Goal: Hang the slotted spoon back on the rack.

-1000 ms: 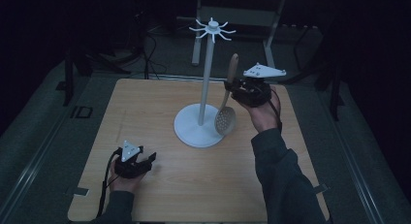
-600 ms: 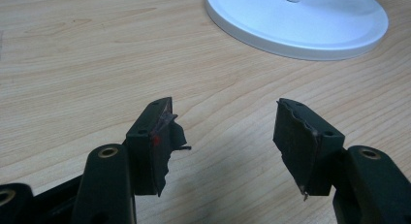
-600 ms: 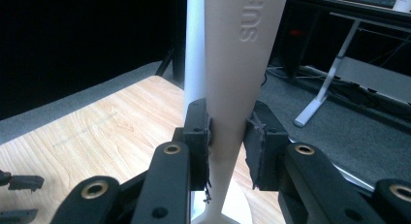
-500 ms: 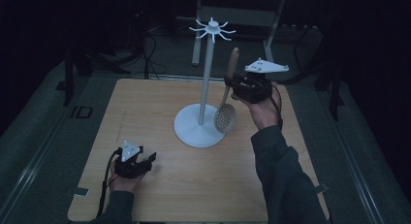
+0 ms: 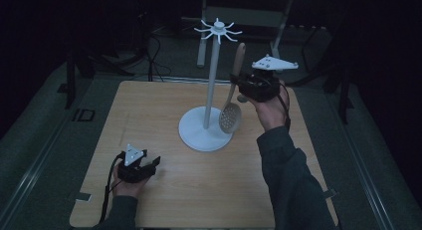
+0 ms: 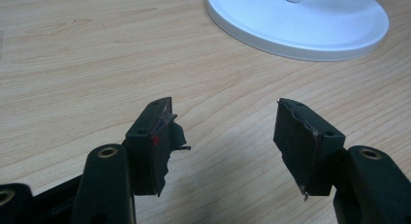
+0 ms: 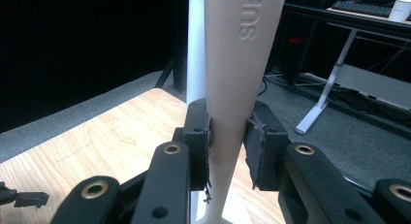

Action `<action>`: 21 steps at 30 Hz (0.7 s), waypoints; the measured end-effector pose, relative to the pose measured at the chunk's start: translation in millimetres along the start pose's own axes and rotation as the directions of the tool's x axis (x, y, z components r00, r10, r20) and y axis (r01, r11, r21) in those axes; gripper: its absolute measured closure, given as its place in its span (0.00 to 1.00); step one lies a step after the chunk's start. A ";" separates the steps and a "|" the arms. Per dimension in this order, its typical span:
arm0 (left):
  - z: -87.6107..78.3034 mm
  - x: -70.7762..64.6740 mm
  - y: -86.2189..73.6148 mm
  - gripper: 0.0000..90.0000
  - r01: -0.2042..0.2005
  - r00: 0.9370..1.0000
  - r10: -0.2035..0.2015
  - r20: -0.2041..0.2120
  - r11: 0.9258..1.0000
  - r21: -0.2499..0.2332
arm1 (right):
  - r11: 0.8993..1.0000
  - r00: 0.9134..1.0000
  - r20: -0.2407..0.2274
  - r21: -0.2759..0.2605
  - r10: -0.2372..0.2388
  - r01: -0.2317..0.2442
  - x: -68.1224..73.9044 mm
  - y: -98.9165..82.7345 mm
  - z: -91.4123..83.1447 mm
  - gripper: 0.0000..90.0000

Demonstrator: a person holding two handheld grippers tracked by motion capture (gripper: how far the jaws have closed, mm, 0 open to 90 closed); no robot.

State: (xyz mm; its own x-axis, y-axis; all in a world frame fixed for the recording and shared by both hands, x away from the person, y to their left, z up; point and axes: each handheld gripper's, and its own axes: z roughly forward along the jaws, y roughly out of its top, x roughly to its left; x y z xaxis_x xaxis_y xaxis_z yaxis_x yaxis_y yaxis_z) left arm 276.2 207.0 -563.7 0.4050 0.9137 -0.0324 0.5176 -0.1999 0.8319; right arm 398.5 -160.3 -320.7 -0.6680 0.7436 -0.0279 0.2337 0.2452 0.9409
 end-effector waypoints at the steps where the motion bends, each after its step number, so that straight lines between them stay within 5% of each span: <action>1: 0.0 -0.1 0.0 0.44 0.001 1.000 -0.001 0.000 1.000 -0.002 | 1.000 1.000 0.000 -0.002 0.001 -0.001 0.2 0.3 0.2 0.81; 21: 3.7 -1.9 3.0 0.44 -0.007 1.000 0.008 0.014 1.000 -0.003 | 1.000 1.000 0.010 0.013 0.000 -0.001 -1.2 7.8 0.8 0.81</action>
State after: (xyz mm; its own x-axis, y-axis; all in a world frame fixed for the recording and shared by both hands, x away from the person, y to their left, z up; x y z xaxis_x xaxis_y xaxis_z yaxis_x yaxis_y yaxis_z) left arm 279.8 203.3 -563.1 0.4194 0.9072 -0.0339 0.5127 -0.2059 0.8336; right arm 401.7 -158.7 -313.6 -0.6607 0.7500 -0.0309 0.2430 0.2526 0.9366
